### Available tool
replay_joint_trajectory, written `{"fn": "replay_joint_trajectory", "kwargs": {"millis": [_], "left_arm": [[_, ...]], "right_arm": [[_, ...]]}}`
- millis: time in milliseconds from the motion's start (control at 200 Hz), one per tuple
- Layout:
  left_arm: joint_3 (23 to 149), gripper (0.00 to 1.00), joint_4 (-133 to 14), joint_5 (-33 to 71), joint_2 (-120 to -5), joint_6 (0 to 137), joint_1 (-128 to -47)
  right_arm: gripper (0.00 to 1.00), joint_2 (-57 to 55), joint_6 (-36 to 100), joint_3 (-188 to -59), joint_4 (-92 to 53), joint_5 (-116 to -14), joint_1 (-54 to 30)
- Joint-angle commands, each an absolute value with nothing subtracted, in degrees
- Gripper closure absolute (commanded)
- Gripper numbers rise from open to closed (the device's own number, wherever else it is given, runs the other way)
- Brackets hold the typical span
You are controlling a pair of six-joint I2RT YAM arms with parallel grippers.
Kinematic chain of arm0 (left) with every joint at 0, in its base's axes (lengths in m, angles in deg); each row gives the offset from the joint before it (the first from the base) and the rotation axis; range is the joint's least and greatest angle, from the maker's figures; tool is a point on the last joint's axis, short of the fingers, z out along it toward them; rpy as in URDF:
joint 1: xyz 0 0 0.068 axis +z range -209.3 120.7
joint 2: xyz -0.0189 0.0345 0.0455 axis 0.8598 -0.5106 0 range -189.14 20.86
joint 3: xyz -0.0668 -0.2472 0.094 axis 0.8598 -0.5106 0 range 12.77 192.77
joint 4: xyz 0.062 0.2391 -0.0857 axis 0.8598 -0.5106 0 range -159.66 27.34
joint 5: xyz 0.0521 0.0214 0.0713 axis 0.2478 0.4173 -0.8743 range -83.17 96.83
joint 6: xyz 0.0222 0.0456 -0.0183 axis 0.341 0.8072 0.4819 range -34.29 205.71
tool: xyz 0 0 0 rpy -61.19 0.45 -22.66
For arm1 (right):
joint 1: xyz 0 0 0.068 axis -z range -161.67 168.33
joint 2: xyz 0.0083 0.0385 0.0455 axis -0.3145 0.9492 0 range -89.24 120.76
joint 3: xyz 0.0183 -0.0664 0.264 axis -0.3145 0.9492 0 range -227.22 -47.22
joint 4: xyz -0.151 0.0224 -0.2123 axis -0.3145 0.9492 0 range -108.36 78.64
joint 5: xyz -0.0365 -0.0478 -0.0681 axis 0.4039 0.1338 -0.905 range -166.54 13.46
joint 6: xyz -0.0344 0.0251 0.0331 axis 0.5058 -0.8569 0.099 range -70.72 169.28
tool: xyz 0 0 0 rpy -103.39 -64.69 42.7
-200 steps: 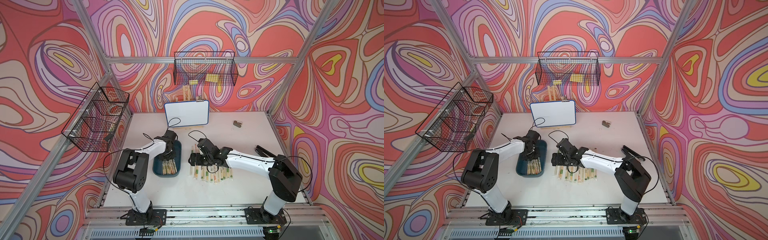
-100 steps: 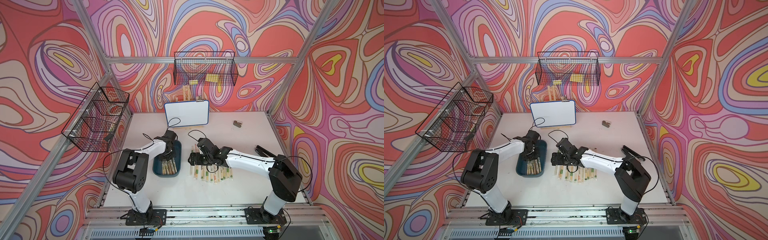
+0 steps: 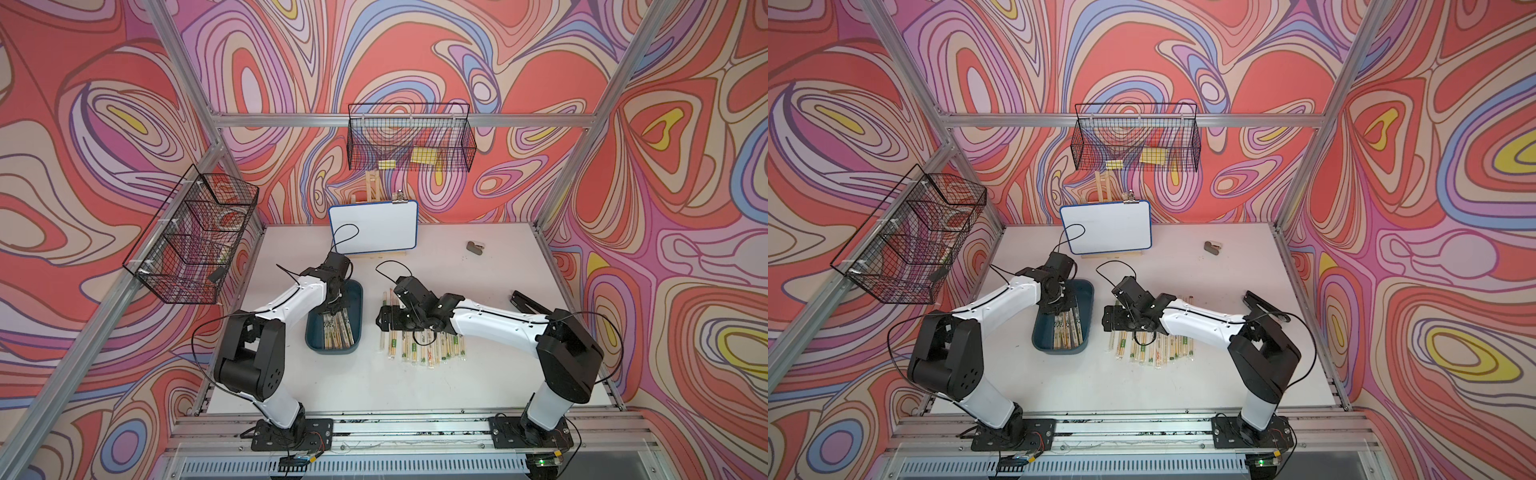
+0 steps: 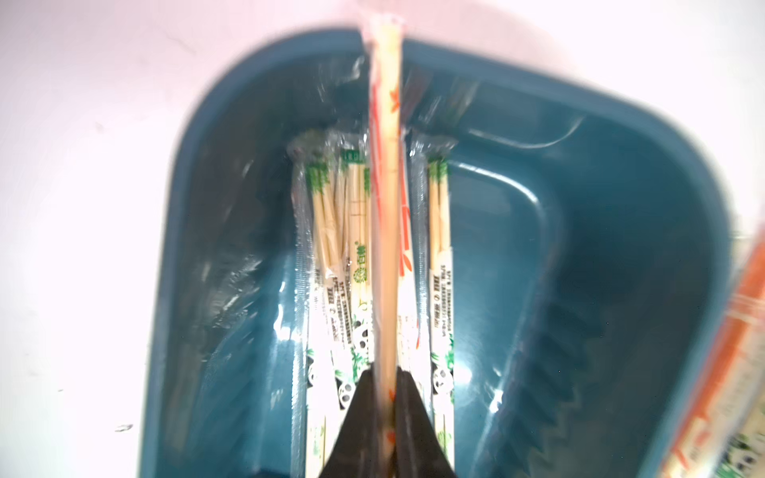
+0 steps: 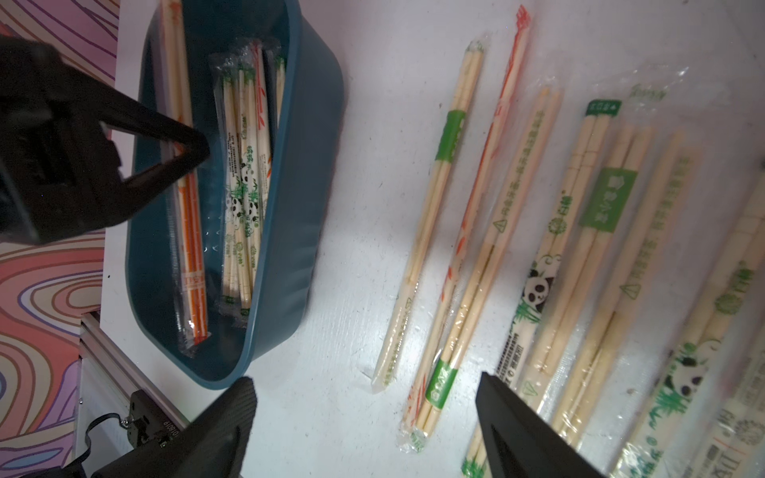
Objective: Take the paired disposable chopsticks out of the storage box
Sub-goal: Pick up the paired disposable chopsticks from the storage box, then place the paired disposable chopsticks at the center of the board.
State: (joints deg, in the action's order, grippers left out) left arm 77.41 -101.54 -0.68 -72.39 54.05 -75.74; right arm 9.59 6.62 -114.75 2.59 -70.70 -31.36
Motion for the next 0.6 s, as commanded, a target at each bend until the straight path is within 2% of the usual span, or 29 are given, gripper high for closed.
{"fn": "replay_joint_trajectory", "kwargs": {"millis": [0, 250, 596], "left_arm": [[80.1, 0.90, -105.3, -1.8, -68.9, 55.9, -75.4], [82.7, 0.90, -106.1, 3.7, -64.4, 56.0, -76.3], [87.5, 0.90, -106.0, 2.8, -68.7, 53.3, -86.9]], "right_arm": [[0.11, 10.2, 7.3, -116.1, 1.9, -70.7, -31.6], [0.11, 10.1, 7.5, -115.7, 1.6, -71.2, -31.7], [0.11, 8.0, 6.3, -111.6, 0.9, -72.2, -31.6]]}}
